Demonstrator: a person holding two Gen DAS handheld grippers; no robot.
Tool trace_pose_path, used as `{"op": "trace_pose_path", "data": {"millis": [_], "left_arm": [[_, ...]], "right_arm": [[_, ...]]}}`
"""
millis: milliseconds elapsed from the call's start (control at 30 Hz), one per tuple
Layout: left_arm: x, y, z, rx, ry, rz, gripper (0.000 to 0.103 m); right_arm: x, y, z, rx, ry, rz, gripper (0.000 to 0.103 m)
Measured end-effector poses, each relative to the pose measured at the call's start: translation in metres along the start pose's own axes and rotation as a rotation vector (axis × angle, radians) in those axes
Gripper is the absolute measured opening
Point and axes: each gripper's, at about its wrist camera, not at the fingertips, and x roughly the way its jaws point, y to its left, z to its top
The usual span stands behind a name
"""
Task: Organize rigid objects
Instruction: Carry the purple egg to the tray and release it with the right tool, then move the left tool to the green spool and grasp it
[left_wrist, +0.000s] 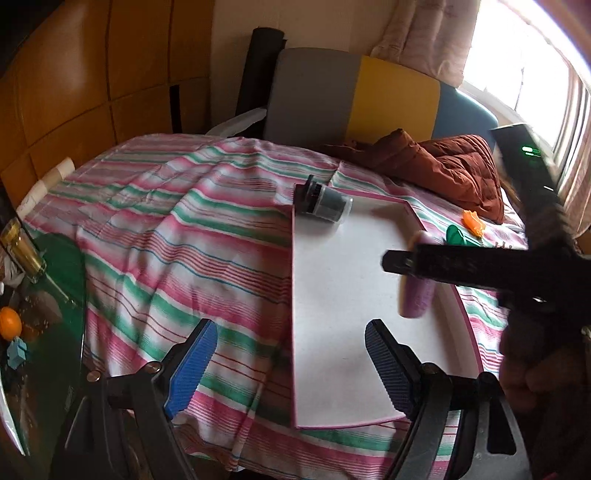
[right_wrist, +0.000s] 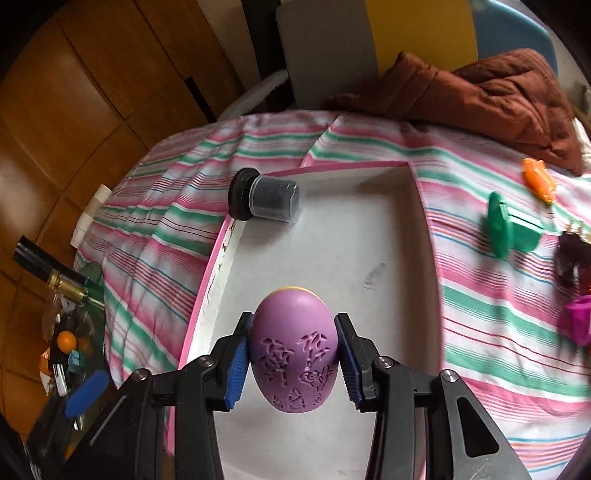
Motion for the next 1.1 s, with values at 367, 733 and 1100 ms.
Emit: {"op": "trace_pose_path", "data": {"millis": [367, 733, 1100], "left_arm": [[0.011, 0.023, 0.001, -0.052, 0.023, 0.020, 0.084], [0.014, 0.031, 0.001, -0.076, 0.027, 0.028, 0.084], [0.005, 0.000, 0.003, 0.003, 0.001, 0.023, 0.084]], "right_arm": [[0.063, 0.023, 0.036, 0.013, 0.040, -0.045, 0.044], [0.053, 0.034, 0.045, -0.033, 0.002, 0.030, 0.053], [-0.030, -0.003, -0.012, -0.045, -0.117, -0.027, 0.059]]}}
